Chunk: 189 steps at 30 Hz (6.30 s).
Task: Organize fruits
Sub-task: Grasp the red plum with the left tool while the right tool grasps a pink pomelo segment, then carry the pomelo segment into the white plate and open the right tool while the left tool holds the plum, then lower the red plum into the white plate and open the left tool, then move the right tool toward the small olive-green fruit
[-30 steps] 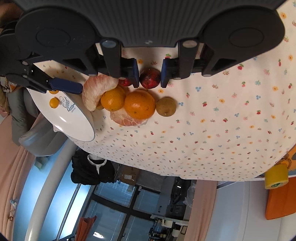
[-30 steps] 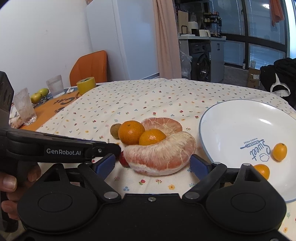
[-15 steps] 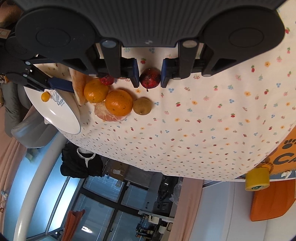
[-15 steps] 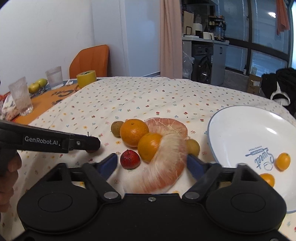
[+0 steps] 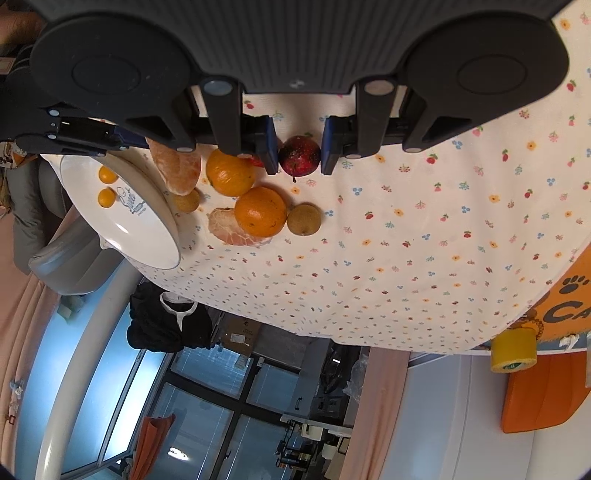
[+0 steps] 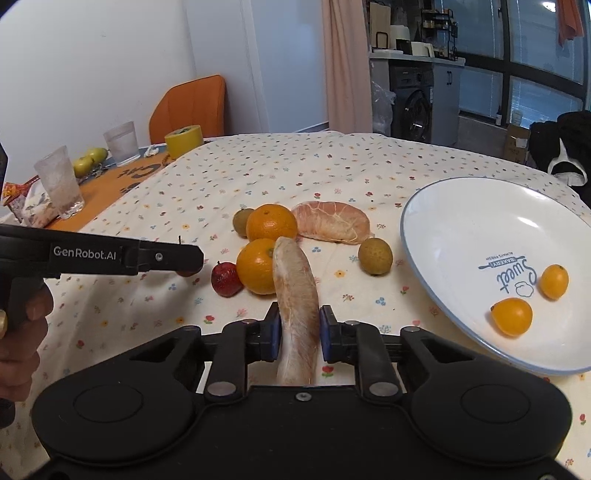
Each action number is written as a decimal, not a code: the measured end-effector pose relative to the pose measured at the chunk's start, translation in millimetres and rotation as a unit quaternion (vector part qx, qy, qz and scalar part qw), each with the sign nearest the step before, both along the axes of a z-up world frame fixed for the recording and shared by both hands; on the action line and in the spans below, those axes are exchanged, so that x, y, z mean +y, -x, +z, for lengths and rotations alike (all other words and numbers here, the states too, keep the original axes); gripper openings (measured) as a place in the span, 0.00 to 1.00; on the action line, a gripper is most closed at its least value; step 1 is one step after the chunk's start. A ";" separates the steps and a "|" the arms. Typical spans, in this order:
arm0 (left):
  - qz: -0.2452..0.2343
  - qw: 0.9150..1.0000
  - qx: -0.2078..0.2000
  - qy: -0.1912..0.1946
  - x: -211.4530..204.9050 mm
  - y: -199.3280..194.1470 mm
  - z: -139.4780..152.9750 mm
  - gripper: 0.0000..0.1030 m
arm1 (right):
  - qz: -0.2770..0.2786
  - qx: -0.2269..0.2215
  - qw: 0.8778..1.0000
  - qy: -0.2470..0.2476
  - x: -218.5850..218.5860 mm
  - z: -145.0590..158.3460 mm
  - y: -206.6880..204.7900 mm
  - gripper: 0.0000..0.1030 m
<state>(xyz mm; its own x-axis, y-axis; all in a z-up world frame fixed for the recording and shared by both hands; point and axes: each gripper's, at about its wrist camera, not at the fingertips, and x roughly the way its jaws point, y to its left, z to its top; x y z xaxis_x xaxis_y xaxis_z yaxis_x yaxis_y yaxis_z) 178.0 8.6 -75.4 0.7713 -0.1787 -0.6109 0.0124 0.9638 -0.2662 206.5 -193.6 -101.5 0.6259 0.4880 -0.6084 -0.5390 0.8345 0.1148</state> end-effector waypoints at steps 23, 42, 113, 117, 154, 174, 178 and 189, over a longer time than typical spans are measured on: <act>-0.029 0.999 -0.040 -0.019 -40.4 17.0 34.6 0.22 | -0.031 -0.050 0.997 -0.043 -49.7 38.9 16.5 0.18; -0.067 0.996 -0.041 -0.034 -88.4 -2.8 38.9 0.22 | -0.094 -0.062 0.992 -0.051 -109.2 38.2 -0.2 0.18; 0.010 0.995 -0.056 -0.076 -69.7 6.6 56.9 0.76 | -0.089 -0.083 0.990 -0.077 -112.6 38.1 10.5 0.62; 0.020 0.996 -0.056 -0.071 -59.4 14.0 56.1 0.76 | -0.079 -0.086 0.991 -0.073 -103.1 40.9 15.8 0.62; 0.048 0.997 -0.053 -0.018 6.7 30.7 35.1 0.76 | -0.018 -0.079 0.997 0.018 -23.5 32.2 10.4 0.38; 0.032 0.999 -0.034 -0.014 7.9 4.9 24.4 0.74 | -0.076 -0.036 0.996 0.016 -4.5 11.4 -14.5 0.32; 0.030 0.999 -0.031 -0.009 10.2 1.9 21.4 0.74 | -0.095 -0.023 0.995 0.001 -0.6 6.3 -14.9 0.32; 0.017 0.999 -0.034 0.004 4.9 -5.7 18.2 0.73 | -0.148 -0.012 0.989 -0.010 0.6 2.1 -24.9 0.32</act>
